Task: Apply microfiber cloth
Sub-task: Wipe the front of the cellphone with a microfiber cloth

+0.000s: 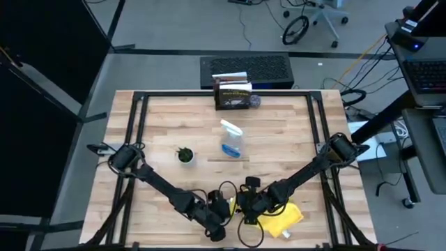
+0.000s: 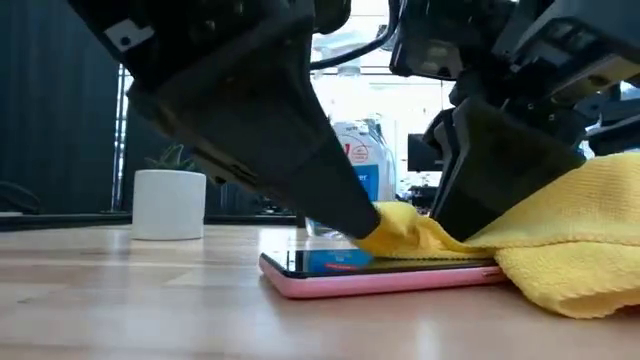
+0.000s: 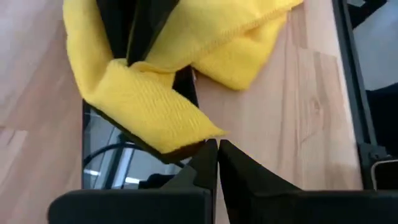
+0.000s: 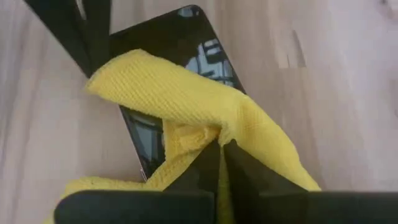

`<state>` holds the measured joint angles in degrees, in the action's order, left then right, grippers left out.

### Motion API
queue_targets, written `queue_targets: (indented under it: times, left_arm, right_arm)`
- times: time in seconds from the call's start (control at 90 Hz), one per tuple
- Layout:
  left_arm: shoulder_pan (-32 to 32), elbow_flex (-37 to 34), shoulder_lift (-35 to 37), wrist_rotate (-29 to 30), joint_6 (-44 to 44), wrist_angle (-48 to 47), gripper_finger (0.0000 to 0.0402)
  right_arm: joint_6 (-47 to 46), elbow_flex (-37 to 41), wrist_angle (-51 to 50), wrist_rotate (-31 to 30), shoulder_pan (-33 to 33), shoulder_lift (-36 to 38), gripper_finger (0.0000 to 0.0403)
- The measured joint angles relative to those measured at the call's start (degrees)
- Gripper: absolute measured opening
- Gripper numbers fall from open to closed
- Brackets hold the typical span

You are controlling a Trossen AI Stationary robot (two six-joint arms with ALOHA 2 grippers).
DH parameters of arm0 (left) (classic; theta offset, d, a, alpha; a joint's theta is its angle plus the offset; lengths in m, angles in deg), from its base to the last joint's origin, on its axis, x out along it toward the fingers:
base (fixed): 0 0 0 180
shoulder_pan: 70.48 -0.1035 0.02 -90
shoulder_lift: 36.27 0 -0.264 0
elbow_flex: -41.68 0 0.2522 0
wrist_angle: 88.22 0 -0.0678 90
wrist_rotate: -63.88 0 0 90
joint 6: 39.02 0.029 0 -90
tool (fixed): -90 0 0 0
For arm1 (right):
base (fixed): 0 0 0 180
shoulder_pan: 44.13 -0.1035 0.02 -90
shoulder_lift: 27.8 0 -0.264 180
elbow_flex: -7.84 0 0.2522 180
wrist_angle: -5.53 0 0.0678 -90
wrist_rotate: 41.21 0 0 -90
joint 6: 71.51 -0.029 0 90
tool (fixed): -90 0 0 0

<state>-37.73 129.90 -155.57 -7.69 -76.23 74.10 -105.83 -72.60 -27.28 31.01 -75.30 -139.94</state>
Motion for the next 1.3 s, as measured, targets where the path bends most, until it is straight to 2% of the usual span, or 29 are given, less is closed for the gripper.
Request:
queue_targets:
  times: [0.233,0.544,0.667,0.989,1.189,1.3]
  left_arm:
    - [-0.5,0.4,-2.5,2.1,-3.0,-1.4,0.0000]
    - [-0.9,0.4,-3.9,-0.2,-3.0,-2.4,0.0000]
    - [-0.9,0.4,-3.9,-1.1,-5.3,-3.5,0.0000]
    - [-0.9,0.3,-3.9,-1.2,-6.0,-4.2,0.0000]
    - [-1.0,0.2,-3.9,-1.0,-5.0,-3.5,0.0000]
    - [-1.2,0.2,-3.9,-0.9,-4.2,-3.3,0.0000]
  right_arm:
    - [-0.7,0.1,0.8,0.0,-0.1,0.0,0.0000]
    - [2.4,0.1,-0.8,0.9,-0.1,0.7,0.0000]
    - [4.0,0.0,-6.1,2.6,-0.5,1.8,0.0000]
    - [0.5,0.5,-19.9,3.4,-2.6,3.7,0.0000]
    - [0.7,0.4,-15.9,1.2,-2.6,4.2,0.0000]
    - [0.9,0.2,-11.6,-2.9,-2.7,4.6,0.0000]
